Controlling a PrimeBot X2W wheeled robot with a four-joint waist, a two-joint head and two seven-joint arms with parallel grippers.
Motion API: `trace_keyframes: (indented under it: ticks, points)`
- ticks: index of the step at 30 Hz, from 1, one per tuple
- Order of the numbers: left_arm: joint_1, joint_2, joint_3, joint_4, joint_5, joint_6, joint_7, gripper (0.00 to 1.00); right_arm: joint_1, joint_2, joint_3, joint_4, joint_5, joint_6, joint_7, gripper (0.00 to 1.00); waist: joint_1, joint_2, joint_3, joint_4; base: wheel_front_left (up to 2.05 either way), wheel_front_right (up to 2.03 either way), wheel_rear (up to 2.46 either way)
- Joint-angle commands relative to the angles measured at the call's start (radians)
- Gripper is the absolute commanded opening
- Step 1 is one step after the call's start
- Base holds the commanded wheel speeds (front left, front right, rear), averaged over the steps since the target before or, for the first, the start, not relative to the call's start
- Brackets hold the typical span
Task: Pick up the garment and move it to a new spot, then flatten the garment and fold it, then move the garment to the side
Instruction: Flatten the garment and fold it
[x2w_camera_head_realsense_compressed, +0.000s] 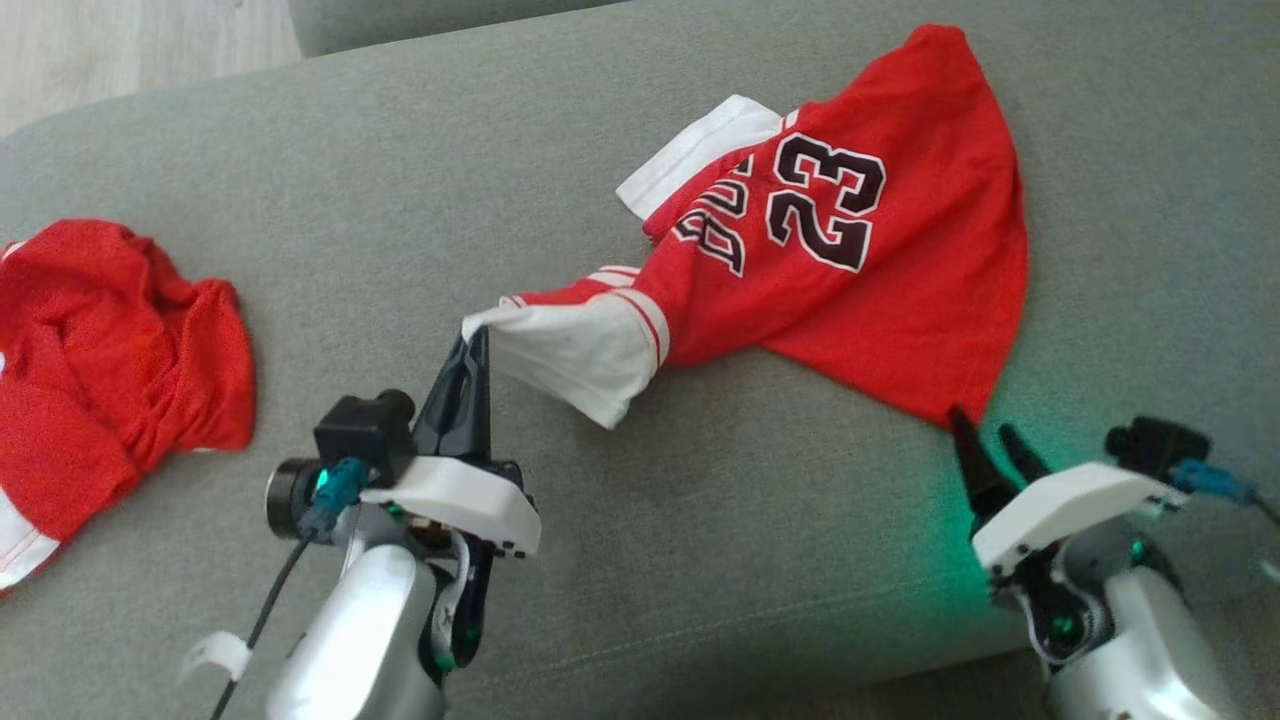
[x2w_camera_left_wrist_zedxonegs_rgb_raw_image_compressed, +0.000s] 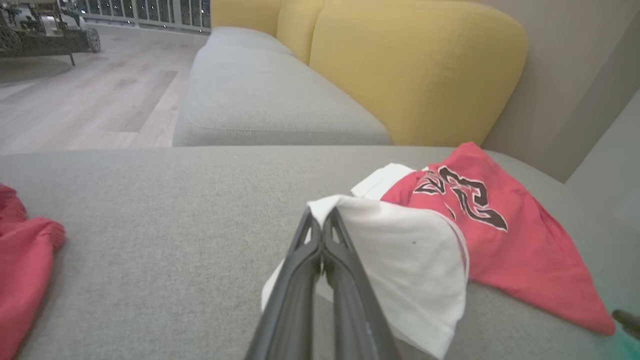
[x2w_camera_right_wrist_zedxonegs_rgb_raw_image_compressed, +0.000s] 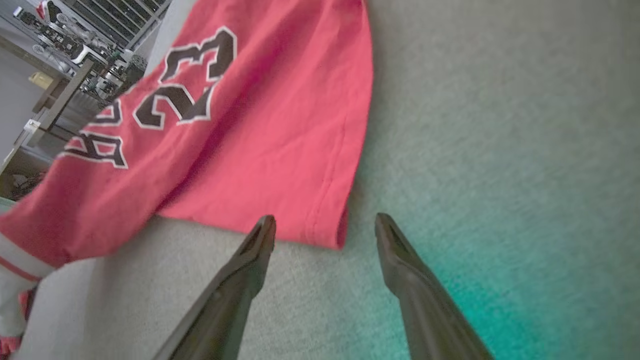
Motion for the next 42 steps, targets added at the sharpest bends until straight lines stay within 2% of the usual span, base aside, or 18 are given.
trace_keyframes:
  ticks: [1, 10, 14, 15, 17, 18, 23, 26, 30, 34, 38, 42]
  points:
    - [-0.023, 0.012, 0.048, -0.056, 0.013, -0.004, -0.006, 0.0, -0.042, -0.003, 0.042, 0.01, 0.018, 0.0, -0.025, 1.0, 0.0, 0.0, 0.004, 0.008, 0.0, 0.0, 0.0]
    - [-0.018, -0.006, 0.059, -0.087, 0.039, -0.02, -0.006, 0.0, -0.176, -0.003, 0.106, 0.303, 0.109, 0.0, -0.167, 1.0, 0.0, 0.0, 0.019, 0.045, 0.0, 0.0, 0.0]
    - [-0.018, -0.009, 0.065, -0.088, 0.046, -0.021, -0.006, 0.0, -0.223, -0.003, 0.152, 0.397, 0.148, 0.0, -0.194, 1.0, 0.0, 0.0, 0.021, 0.052, 0.0, 0.0, 0.0]
    - [-0.018, -0.01, 0.068, -0.087, 0.049, -0.02, -0.006, 0.0, -0.231, -0.003, 0.167, 0.416, 0.161, 0.0, -0.194, 0.96, 0.0, 0.0, 0.019, 0.053, 0.0, 0.0, 0.0]
    - [-0.017, -0.011, 0.079, -0.086, 0.052, -0.017, -0.006, 0.0, -0.242, -0.003, 0.198, 0.444, 0.184, 0.0, -0.195, 0.43, 0.0, 0.0, 0.014, 0.053, 0.0, 0.0, 0.0]
    - [-0.016, -0.011, 0.085, -0.084, 0.052, -0.015, -0.006, 0.0, -0.245, -0.003, 0.215, 0.453, 0.195, 0.0, -0.195, 0.0, 0.0, 0.0, 0.01, 0.053, 0.0, 0.0, 0.0]
    - [-0.008, -0.012, 0.119, -0.086, 0.052, -0.006, -0.006, 0.0, -0.256, -0.003, 0.268, 0.468, 0.213, 0.0, -0.21, 0.0, 0.0, 0.0, -0.013, 0.046, 0.0, 0.0, 0.0]
    - [0.002, -0.013, 0.148, -0.093, 0.047, -0.002, -0.006, 0.0, -0.281, -0.003, 0.281, 0.463, 0.174, 0.0, -0.235, 0.0, 0.0, 0.0, -0.04, 0.037, 0.0, 0.0, 0.0]
    - [0.014, -0.013, 0.191, -0.114, 0.041, -0.004, -0.006, 0.0, -0.343, -0.06, 0.269, 0.425, 0.083, 0.0, -0.251, 0.0, 0.0, 0.0, -0.086, 0.023, 0.0, 0.0, 0.0]
    - [0.01, -0.002, 0.234, -0.15, 0.038, -0.012, -0.006, 0.0, -0.42, -0.121, 0.246, 0.321, 0.011, 0.0, -0.198, 0.0, 0.0, 0.0, -0.137, 0.013, 0.0, 0.0, 0.0]
    - [-0.035, 0.006, 0.258, -0.197, 0.006, -0.038, -0.001, 0.0, -0.497, -0.168, 0.207, 0.169, -0.035, 0.0, -0.086, 0.0, 0.0, 0.0, -0.174, 0.014, 0.0, 0.0, 0.0]
    - [-0.121, 0.006, 0.281, -0.277, -0.045, -0.052, 0.045, 0.0, -0.556, -0.181, 0.145, 0.005, -0.089, 0.0, 0.014, 0.0, 0.0, 0.0, -0.203, 0.025, 0.0, 0.0, 0.0]
